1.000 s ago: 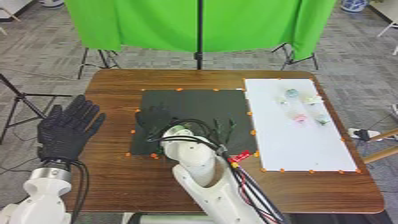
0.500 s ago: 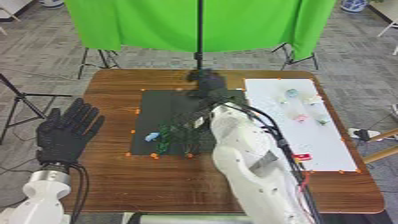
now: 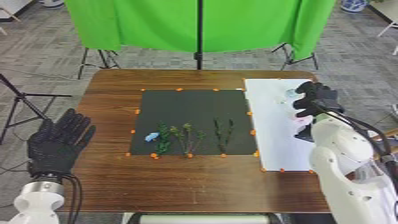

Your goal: Arrange flowers

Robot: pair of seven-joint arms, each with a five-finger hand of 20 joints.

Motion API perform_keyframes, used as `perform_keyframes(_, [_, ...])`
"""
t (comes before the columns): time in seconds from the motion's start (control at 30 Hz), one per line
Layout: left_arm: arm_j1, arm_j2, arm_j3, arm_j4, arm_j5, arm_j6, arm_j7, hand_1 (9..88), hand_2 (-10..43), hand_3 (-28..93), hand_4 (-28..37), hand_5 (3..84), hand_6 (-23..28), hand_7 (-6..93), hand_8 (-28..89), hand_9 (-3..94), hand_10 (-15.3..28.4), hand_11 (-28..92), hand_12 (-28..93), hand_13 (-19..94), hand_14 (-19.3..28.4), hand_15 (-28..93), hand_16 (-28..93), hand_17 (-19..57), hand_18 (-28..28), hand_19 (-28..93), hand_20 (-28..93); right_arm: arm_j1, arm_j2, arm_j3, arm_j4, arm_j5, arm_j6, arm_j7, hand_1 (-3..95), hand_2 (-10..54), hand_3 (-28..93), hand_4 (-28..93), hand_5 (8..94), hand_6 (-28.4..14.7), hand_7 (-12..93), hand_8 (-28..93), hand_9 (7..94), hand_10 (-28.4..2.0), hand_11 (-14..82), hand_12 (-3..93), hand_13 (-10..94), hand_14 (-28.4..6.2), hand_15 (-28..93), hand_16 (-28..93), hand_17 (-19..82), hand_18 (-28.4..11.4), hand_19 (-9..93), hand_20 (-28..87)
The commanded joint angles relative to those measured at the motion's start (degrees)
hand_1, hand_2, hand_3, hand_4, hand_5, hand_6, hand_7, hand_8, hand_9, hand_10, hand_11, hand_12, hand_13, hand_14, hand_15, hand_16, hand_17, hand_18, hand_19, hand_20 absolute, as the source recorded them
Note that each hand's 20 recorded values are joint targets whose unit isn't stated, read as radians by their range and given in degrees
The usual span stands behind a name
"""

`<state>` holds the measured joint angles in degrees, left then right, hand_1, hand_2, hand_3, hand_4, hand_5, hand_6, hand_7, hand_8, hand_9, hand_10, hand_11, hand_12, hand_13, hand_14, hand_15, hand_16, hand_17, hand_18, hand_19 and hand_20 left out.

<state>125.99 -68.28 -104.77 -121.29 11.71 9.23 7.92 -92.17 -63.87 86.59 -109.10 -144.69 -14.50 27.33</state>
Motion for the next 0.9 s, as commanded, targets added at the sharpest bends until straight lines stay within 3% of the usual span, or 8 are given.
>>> perform_keyframes(0.03, [-1.02, -0.04, 1.43, -0.02, -0.94, 5.36, 0.85, 28.5, 15.5, 76, -28.3, 50.6, 9.1, 19.1, -10, 43.7, 16.0, 27, 13, 33, 16.0, 42, -7, -4.7, 15.2, 39, 15, 1.34, -1.79, -0.29, 5.30, -1.91, -2.18, 2.89, 51.2, -9.5, 81, -28, 48.1, -4.4, 21, -15, 40.1, -17.8, 13.9, 12.1, 34, -17.8, 40, 11, 24, -24.5, 76, 34])
perform_keyframes(0.17, [-1.02, 0.00, 1.53, 0.07, -1.74, 5.01, 1.19, 28.6, 15.9, 77, -28.3, 50.5, 9.0, 19.6, -10, 43.7, 16.0, 28, 13, 32, 16.3, 44, -7, -5.2, 15.6, 40, 15, 3.02, -2.47, -0.26, 7.93, -1.58, -5.22, 3.34, 51.8, -9.5, 81, -28, 48.3, -4.5, 21, -15, 40.9, -17.6, 14.1, 11.8, 36, -17.6, 41, 11, 25, -24.9, 78, 35])
perform_keyframes(0.4, [-0.90, -0.11, 1.41, -0.03, -1.48, 5.00, 1.02, 29.8, 16.1, 77, -28.3, 50.7, 8.8, 20.8, -10, 44.0, 16.1, 29, 13, 32, 16.3, 45, -7, -5.1, 15.7, 41, 15, 3.16, -2.67, -0.80, 10.01, -2.23, -7.69, 3.72, 56.1, -9.5, 82, -28, 51.0, -2.7, 21, -15, 45.6, -15.9, 15.1, 12.2, 40, -16.0, 42, 12, 26, -24.1, 80, 36])
perform_keyframes(0.47, [-0.62, -0.19, 1.36, -0.17, -1.68, 5.21, 1.15, 29.8, 16.1, 77, -28.3, 50.8, 8.9, 20.9, -10, 44.0, 16.2, 29, 13, 32, 16.3, 46, -7, -5.2, 15.8, 41, 15, 2.98, -2.63, -1.41, 10.60, -2.15, -5.87, 4.15, 57.1, -9.5, 81, -28, 55.9, -1.3, 22, -15, 53.2, -14.6, 17.9, 14.0, 46, -14.7, 47, 15, 28, -23.9, 83, 38])
perform_keyframes(0.53, [-0.59, -0.31, 1.38, -0.18, -1.76, 5.01, 1.00, 29.8, 16.2, 77, -28.3, 50.9, 8.9, 20.9, -11, 44.1, 16.1, 29, 13, 32, 16.3, 46, -7, -5.2, 15.8, 41, 15, 2.34, -2.24, -2.20, 11.10, -2.57, -1.53, 5.07, 61.0, -9.5, 73, -28, 61.0, -0.4, 22, -14, 60.3, -13.1, 19.7, 17.9, 51, -11.1, 45, 27, 29, -23.5, 83, 41])
perform_keyframes(0.6, [-0.55, -0.31, 1.40, -0.43, -1.67, 5.93, 0.71, 29.7, 16.2, 77, -28.3, 50.9, 8.9, 21.0, -11, 44.1, 16.0, 29, 13, 32, 16.3, 46, -7, -5.2, 15.8, 41, 15, 1.94, -1.86, -3.08, 11.68, -4.19, 2.54, 5.26, 64.2, -9.5, 68, -28, 67.3, -0.2, 25, -4, 73.2, -11.7, 11.0, 32.4, 56, -9.0, 45, 35, 30, -22.7, 83, 42])
perform_keyframes(0.67, [-0.27, -0.36, 1.29, -0.70, -2.03, 6.66, 0.91, 29.6, 16.3, 77, -28.3, 51.0, 8.9, 21.0, -11, 44.1, 16.1, 29, 13, 32, 16.3, 46, -7, -5.2, 15.8, 41, 15, 1.88, -1.59, -3.85, 11.84, -4.52, 5.22, 5.56, 64.9, -9.5, 67, -28, 71.2, -0.1, 28, -1, 79.0, -10.9, 10.4, 38.8, 60, -8.3, 46, 38, 31, -22.4, 83, 42])
perform_keyframes(0.9, [-0.02, -0.42, 1.07, -0.74, -2.40, 6.12, 0.45, 29.5, 16.3, 77, -28.3, 51.6, 9.2, 21.3, -11, 44.3, 16.2, 30, 13, 31, 16.4, 47, -8, -5.3, 15.8, 41, 15, 1.93, 0.03, -6.38, 7.00, -4.02, 12.55, 4.80, 64.7, -9.5, 69, -28, 77.0, 0.3, 32, 2, 85.0, -10.4, 12.5, 44.3, 64, -8.5, 49, 43, 32, -22.7, 83, 42])
